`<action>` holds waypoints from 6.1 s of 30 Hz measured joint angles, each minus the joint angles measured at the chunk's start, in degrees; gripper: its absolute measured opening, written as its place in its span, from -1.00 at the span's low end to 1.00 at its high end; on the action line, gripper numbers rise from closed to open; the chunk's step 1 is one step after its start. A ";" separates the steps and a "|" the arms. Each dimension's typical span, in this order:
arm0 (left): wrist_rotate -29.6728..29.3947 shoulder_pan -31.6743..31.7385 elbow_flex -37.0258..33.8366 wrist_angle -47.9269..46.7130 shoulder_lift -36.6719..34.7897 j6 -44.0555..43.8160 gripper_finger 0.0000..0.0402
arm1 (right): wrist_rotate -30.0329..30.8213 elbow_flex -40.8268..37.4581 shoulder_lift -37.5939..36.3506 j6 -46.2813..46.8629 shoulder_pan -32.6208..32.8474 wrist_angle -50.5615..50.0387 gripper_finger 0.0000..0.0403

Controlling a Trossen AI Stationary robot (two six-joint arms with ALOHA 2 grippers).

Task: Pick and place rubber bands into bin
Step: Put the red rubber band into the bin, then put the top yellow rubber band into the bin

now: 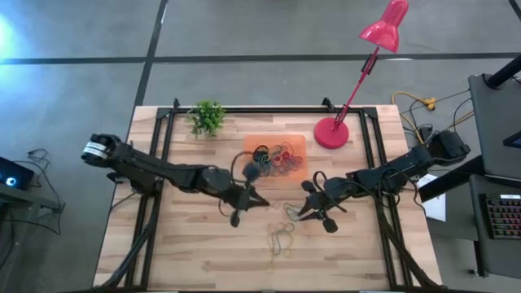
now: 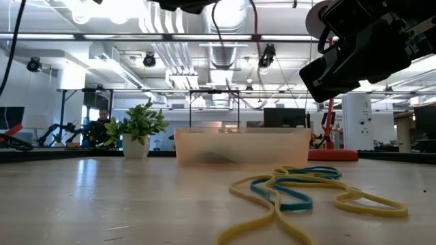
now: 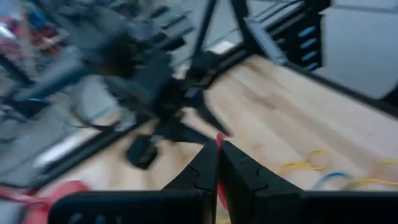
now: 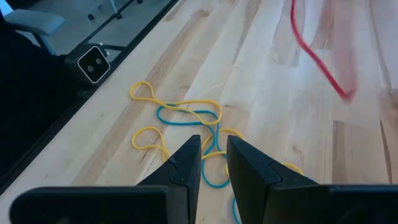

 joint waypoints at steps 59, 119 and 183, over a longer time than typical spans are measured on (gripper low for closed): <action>4.27 29.75 8.55 -1.00 15.66 -2.07 -0.38 | 0.31 -0.13 0.00 -0.42 0.00 -0.37 -0.66; -11.40 -3.59 -21.33 4.82 -20.61 -15.60 -0.32 | 21.49 1.36 14.57 7.43 -0.08 -7.69 -0.93; -11.68 -3.61 -21.90 6.33 -14.81 -15.63 -0.32 | 14.67 17.79 2.50 -0.43 9.49 -24.76 -0.96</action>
